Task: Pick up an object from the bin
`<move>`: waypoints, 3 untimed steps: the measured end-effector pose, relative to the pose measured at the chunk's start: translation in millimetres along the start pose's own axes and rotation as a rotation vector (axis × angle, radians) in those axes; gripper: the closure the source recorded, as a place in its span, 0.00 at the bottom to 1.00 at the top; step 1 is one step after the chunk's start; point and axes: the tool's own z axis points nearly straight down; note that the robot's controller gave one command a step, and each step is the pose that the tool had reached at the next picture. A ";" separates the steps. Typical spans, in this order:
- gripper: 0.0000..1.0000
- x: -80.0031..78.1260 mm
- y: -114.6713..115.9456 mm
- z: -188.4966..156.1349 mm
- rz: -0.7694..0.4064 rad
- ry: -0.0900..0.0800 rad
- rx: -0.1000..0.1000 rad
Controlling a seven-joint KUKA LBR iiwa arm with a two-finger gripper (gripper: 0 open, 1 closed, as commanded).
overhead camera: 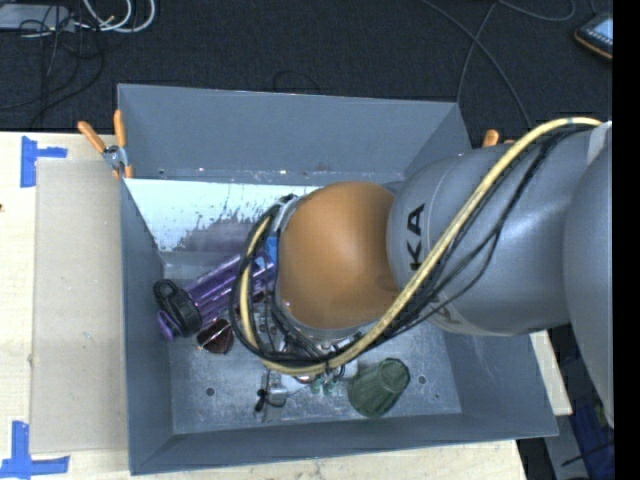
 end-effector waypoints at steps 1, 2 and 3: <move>0.00 -1.9 -1.3 -4.3 0.006 -0.008 -0.002; 0.00 -7.4 -68.4 72.5 -0.061 -0.008 -0.001; 0.00 -70.0 -21.4 69.6 -0.167 -0.012 -0.003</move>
Offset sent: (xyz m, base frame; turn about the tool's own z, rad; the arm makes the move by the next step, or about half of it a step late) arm 0.0089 -0.1061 -0.1141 -0.0878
